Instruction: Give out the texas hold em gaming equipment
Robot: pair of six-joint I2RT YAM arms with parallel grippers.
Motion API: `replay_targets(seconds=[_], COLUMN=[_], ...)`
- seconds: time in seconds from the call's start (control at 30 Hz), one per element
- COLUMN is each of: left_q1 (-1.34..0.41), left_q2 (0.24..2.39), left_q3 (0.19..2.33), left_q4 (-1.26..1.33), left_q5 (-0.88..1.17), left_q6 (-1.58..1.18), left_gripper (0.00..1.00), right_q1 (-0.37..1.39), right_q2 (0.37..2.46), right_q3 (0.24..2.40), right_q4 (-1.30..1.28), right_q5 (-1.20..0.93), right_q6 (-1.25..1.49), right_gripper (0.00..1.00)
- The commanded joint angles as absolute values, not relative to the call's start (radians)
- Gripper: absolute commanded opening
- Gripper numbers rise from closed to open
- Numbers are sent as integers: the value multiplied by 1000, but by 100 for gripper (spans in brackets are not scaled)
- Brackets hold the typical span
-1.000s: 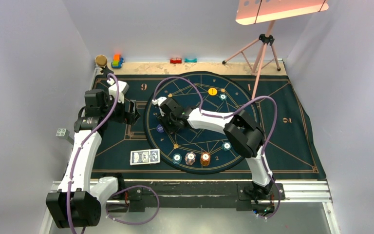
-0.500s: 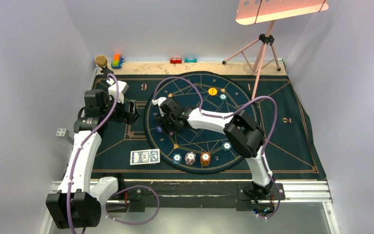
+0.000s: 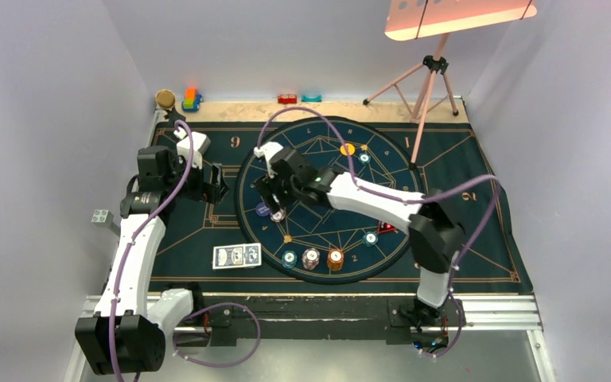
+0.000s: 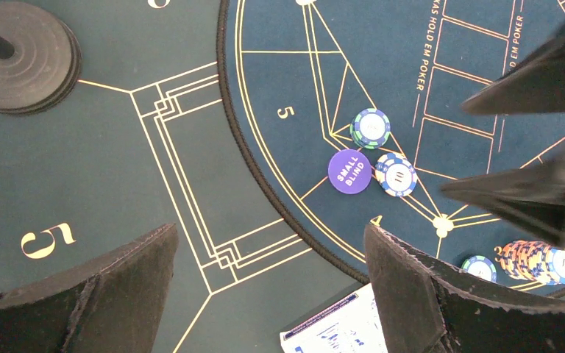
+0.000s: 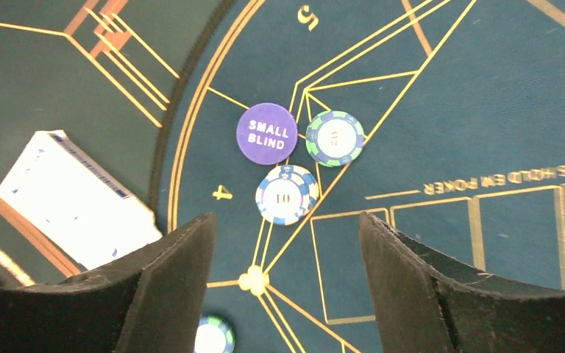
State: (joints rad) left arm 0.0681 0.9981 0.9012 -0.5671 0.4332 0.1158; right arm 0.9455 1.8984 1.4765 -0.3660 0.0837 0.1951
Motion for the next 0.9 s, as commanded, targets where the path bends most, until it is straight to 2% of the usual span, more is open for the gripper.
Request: replay_targets(seconds=[0.0,0.17,0.3,0.53,0.87], left_q1=[77,77,78,78,77], left_q2=[977,976,978,983,983], left_q3=[893,893,893,893,894], left_q4=[-550,-551,-551,-549,-550], left_q5=[452,455,456,454,455], left_q6=[129,130,131,131,131], left_gripper=[100,100,100,100,100], right_q1=[949,951,974,1080,1091], right_q2=[1717,1602,1535,1534,1551], right_q3=[1419,1264,1161,1100,1021], right_q4=[-422,-459,-467,-501,-461], right_q5=[84,3,-74,-63,-13], right_q6=[150,110,107,136,159], right_gripper=[77,88,92,95,95])
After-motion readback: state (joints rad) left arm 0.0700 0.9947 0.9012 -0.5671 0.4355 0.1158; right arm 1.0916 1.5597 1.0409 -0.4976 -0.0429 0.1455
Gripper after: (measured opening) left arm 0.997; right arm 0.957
